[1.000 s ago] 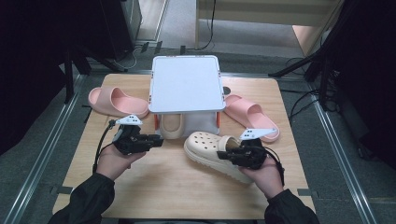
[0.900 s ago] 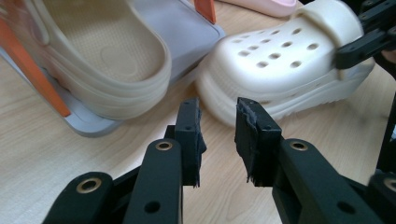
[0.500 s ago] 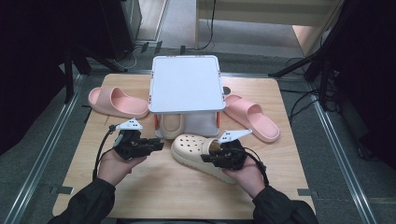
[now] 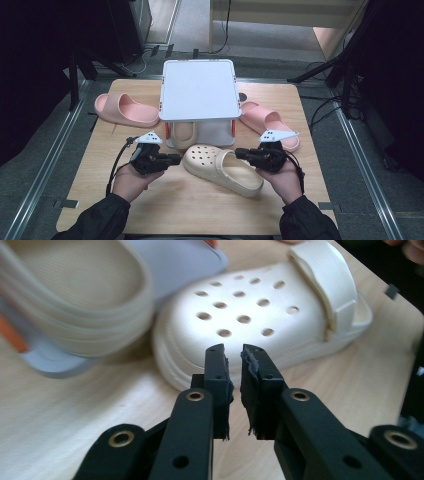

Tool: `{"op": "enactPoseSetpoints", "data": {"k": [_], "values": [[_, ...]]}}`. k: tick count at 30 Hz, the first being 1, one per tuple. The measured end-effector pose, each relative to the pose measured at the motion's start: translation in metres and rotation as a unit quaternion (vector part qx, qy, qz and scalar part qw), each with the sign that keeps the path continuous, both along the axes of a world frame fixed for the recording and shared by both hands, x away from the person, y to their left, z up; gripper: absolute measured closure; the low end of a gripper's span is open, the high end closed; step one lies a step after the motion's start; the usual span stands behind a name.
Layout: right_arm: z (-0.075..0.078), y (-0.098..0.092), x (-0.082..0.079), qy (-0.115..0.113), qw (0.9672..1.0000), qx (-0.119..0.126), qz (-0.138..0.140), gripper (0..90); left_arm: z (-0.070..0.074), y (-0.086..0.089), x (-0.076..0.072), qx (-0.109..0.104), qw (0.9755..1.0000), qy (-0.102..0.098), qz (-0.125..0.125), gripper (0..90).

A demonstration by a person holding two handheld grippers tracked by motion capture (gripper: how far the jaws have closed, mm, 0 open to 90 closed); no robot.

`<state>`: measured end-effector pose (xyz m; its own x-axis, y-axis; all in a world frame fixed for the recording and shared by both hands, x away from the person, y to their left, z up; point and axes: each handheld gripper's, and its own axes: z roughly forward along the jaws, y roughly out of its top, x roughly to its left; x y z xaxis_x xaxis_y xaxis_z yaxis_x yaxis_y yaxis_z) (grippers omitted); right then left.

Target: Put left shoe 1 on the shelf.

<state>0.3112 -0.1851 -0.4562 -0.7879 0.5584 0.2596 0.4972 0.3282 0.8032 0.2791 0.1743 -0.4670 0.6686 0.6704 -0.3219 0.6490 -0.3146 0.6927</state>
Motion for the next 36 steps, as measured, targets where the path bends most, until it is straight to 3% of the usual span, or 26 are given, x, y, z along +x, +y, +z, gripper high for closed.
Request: {"op": "enactPoseSetpoints", "data": {"k": [2, 6, 9, 12, 16, 27, 36], "values": [[-0.006, -0.005, 0.013, 0.017, 0.9998, 0.006, -0.011, 89.7, -0.003, -0.005, 0.001, 0.001, 1.0000, 0.005, -0.002, 83.5], [-0.014, -0.008, 0.030, 0.027, 0.9995, -0.011, -0.015, 90.0, -0.011, -0.015, 0.002, 0.002, 1.0000, 0.001, 0.000, 84.2], [-0.020, -0.006, 0.039, 0.038, 0.9992, -0.008, -0.008, 90.0, -0.022, -0.021, 0.004, 0.011, 0.9999, 0.007, -0.001, 84.1], [-0.026, -0.001, 0.043, 0.048, 0.9987, -0.019, 0.002, 90.0, -0.033, -0.027, 0.008, 0.027, 0.9994, 0.018, -0.009, 83.2], [-0.029, 0.006, 0.040, 0.037, 0.9984, -0.042, 0.006, 90.0, -0.036, -0.028, 0.009, 0.021, 0.9995, 0.017, -0.012, 83.8], [-0.028, 0.006, 0.026, 0.040, 0.9981, -0.047, 0.005, 90.0, -0.037, -0.034, 0.011, 0.039, 0.9989, 0.008, -0.025, 83.3], [-0.027, 0.004, 0.011, 0.047, 0.9977, -0.049, 0.000, 90.0, -0.037, -0.037, 0.018, 0.038, 0.9987, 0.013, -0.030, 83.1]]}}
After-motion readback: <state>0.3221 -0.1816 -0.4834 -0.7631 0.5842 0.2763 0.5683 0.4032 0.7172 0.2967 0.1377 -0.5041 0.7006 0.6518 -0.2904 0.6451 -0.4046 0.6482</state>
